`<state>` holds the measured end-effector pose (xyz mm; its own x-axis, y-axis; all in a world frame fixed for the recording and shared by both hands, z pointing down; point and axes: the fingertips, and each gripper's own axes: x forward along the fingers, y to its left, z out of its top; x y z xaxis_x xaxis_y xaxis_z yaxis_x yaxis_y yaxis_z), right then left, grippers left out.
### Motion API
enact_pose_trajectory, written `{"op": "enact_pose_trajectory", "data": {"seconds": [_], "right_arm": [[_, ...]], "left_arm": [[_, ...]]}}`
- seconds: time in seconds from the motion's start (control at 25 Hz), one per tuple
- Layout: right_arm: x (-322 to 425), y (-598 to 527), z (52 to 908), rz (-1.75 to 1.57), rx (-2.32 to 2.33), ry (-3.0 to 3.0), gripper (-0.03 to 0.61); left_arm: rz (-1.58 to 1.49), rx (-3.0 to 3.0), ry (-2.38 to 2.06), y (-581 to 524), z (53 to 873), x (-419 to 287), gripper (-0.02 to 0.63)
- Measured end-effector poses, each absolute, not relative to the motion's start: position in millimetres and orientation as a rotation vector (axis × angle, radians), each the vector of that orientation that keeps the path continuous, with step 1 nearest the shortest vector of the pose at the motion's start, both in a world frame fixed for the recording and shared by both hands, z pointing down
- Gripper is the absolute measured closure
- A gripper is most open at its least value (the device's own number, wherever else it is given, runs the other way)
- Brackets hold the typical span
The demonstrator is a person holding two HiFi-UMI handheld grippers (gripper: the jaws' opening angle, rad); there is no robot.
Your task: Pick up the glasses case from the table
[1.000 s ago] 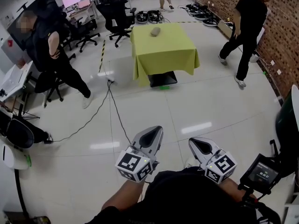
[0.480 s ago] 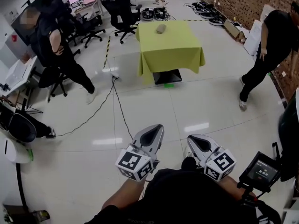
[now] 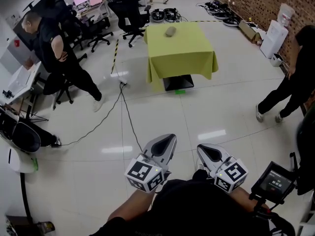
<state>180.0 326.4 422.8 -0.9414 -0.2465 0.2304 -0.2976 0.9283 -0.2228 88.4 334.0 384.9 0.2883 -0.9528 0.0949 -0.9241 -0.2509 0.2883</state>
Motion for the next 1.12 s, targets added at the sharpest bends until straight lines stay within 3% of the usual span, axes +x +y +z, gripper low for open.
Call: {"op": "enact_pose_trajectory", "data": {"seconds": [0.4,1.12], "right_arm": [[185,258,425,0.389,0.373,-2.921,0.577],[177,248,408,0.385,0.314,-2.964,0.577]], "left_arm": [[-0.134,2.287,-1.741,264,379,102,0.606],[-0.103,2.266,-1.784,264,368,99,0.606]]}}
